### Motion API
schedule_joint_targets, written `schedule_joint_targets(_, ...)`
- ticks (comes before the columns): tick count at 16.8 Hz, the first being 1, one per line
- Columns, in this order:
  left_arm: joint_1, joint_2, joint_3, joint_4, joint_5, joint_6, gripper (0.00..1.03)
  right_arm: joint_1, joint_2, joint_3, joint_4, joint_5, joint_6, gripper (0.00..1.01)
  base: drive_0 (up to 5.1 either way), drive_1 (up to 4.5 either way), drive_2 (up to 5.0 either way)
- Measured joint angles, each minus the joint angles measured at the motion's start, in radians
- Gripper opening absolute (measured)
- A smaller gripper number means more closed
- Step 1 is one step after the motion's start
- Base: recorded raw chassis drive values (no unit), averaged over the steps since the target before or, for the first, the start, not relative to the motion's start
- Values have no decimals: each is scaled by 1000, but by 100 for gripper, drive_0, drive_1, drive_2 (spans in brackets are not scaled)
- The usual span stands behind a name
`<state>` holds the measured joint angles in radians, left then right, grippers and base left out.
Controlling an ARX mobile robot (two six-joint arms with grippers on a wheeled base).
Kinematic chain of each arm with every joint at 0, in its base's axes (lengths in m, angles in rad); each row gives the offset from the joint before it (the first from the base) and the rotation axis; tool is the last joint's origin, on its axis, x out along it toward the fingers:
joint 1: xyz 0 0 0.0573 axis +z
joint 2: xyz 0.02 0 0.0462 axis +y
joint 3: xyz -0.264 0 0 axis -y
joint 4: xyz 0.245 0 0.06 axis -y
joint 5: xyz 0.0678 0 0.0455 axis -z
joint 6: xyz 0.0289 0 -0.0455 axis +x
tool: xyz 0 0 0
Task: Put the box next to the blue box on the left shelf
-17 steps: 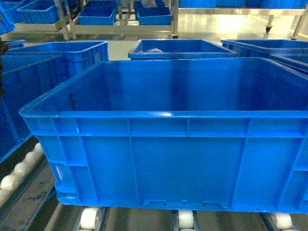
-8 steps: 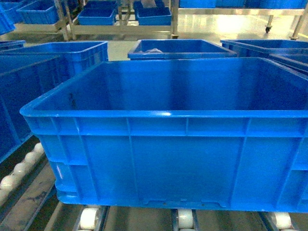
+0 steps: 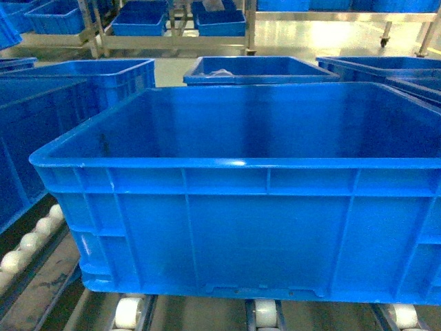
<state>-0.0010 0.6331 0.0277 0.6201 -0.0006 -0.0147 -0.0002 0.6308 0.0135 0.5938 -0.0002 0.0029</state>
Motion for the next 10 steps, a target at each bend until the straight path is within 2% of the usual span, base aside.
schedule_joint_targets(5, 1, -183, -12, -172, 0, 0, 1, 0, -204, 0, -172, 0, 0, 2, 0, 0, 0)
schedule_joint_targets(10, 1, -301, -12, -286, 0, 0, 1, 0, -321, 0, -282, 0, 0, 2, 0, 0, 0)
